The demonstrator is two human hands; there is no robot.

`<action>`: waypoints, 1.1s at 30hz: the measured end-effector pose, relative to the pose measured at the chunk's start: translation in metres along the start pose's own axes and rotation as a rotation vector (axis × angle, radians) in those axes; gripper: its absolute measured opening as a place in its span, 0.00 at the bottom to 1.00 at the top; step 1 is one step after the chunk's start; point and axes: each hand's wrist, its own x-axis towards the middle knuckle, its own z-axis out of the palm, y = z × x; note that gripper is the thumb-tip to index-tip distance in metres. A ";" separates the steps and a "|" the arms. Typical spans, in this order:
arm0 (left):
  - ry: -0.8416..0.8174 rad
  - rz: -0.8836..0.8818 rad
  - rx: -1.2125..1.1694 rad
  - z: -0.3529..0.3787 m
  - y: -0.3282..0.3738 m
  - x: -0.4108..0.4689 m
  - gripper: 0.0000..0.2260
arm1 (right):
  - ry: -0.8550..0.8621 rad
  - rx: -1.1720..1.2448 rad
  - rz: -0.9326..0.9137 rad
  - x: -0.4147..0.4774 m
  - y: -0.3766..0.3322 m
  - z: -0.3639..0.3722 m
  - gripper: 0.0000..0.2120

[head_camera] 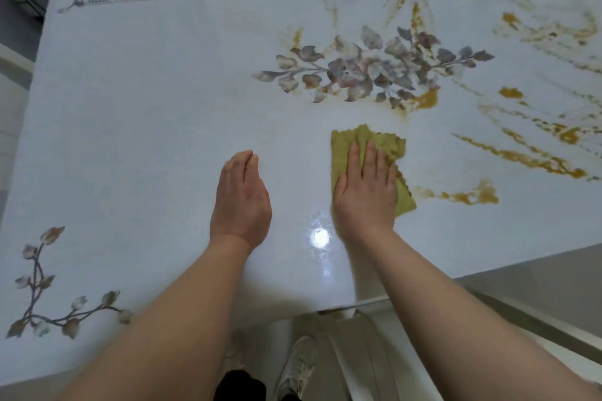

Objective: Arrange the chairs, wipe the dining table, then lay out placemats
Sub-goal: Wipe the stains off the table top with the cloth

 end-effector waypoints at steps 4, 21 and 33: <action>0.000 -0.013 -0.010 -0.001 0.000 0.001 0.19 | 0.018 0.019 -0.136 -0.007 0.002 0.005 0.28; -0.070 0.021 0.085 -0.005 0.006 0.000 0.21 | -0.033 -0.014 0.159 -0.053 0.051 0.001 0.30; -0.040 -0.046 0.054 0.018 0.079 -0.042 0.21 | -0.013 -0.008 -0.394 -0.076 0.084 0.008 0.27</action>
